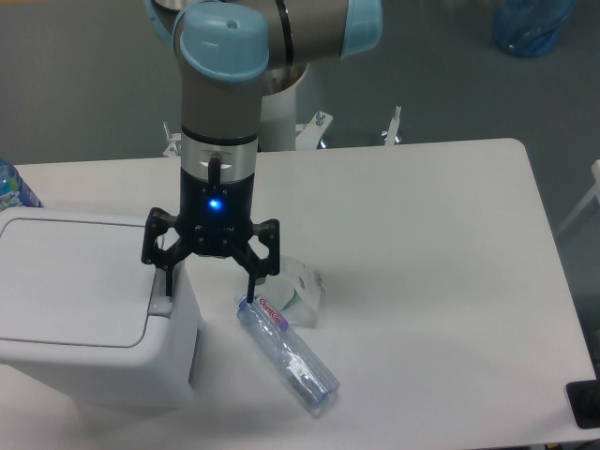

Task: Open the trash can
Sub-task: 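Hold the gripper on the button as the lid swings open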

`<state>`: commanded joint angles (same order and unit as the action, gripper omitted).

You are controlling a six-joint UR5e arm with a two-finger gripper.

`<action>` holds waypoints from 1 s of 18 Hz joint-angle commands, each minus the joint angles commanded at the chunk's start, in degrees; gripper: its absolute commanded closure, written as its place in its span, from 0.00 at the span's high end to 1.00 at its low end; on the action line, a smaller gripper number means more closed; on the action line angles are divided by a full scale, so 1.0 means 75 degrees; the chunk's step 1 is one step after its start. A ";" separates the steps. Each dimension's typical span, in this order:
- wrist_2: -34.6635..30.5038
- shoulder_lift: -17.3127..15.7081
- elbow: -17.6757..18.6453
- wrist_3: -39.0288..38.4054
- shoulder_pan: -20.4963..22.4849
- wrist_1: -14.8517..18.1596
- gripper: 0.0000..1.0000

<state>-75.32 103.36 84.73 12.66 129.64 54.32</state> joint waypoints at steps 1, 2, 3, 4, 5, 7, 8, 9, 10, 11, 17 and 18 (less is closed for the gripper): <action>0.0000 0.0000 0.0000 0.0000 0.0000 0.0000 1.00; 0.0000 0.0012 0.0000 0.0000 0.0000 0.0000 1.00; 0.0000 0.0035 0.0000 0.0000 0.0000 0.0000 1.00; 0.0000 0.0047 0.0000 0.0000 0.0000 0.0000 1.00; 0.0000 0.0047 0.0000 0.0000 0.0000 0.0000 1.00; 0.0000 0.0047 0.0000 0.0000 0.0000 0.0000 1.00; 0.0000 0.0047 -0.0012 0.0000 0.0000 0.0000 1.00; 0.0000 0.0035 -0.0012 0.0000 0.0000 0.0000 1.00; 0.0000 0.0035 -0.0047 0.0000 0.0000 0.0000 1.00; 0.0000 0.0035 -0.0093 0.0023 0.0000 0.0000 1.00; -0.0629 0.0000 -0.0749 0.0199 0.0327 -0.0012 1.00; -0.1039 -0.0012 -0.0796 0.0489 0.0386 0.0011 1.00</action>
<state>-83.11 103.27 78.75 16.33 132.53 54.40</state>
